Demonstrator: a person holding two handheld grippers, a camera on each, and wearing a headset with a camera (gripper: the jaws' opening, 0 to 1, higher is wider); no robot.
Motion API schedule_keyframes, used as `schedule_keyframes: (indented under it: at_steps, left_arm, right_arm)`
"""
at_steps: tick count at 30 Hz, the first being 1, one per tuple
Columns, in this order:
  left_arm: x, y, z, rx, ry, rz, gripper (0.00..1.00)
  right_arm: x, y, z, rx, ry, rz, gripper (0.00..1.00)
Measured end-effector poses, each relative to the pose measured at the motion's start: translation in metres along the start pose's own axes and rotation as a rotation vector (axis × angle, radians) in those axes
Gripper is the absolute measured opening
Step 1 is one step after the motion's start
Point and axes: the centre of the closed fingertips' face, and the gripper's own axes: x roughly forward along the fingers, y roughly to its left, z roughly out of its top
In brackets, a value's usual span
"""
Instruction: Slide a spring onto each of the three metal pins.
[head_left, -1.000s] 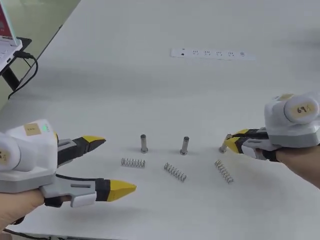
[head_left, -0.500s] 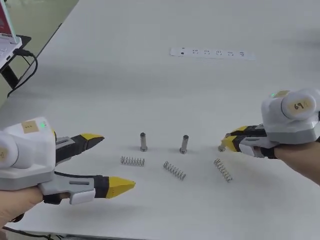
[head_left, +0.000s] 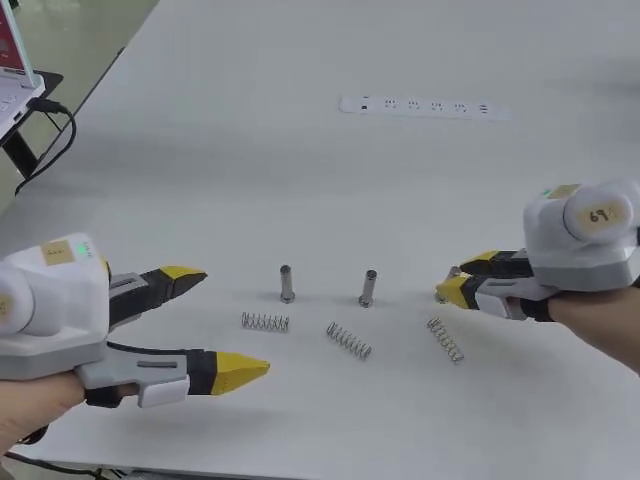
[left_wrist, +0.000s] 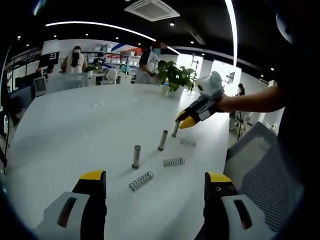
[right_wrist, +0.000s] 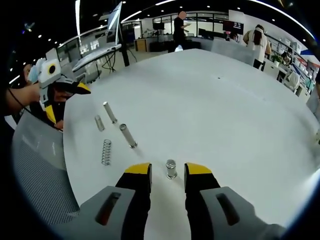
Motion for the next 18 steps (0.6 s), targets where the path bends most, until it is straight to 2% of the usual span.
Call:
schedule_keyframes:
  at_steps: [7, 14, 18]
  left_arm:
    - [0.0, 0.001, 0.002, 0.002, -0.001, 0.001, 0.78]
    - [0.003, 0.002, 0.004, 0.004, 0.001, -0.002, 0.79]
    - [0.005, 0.002, 0.004, 0.006, 0.004, -0.004, 0.81]
  right_arm:
    - [-0.005, -0.001, 0.002, 0.008, -0.026, -0.002, 0.35]
    - [-0.009, 0.001, 0.003, -0.008, -0.03, -0.012, 0.45]
    - [-0.011, 0.002, 0.007, 0.007, -0.059, -0.002, 0.49]
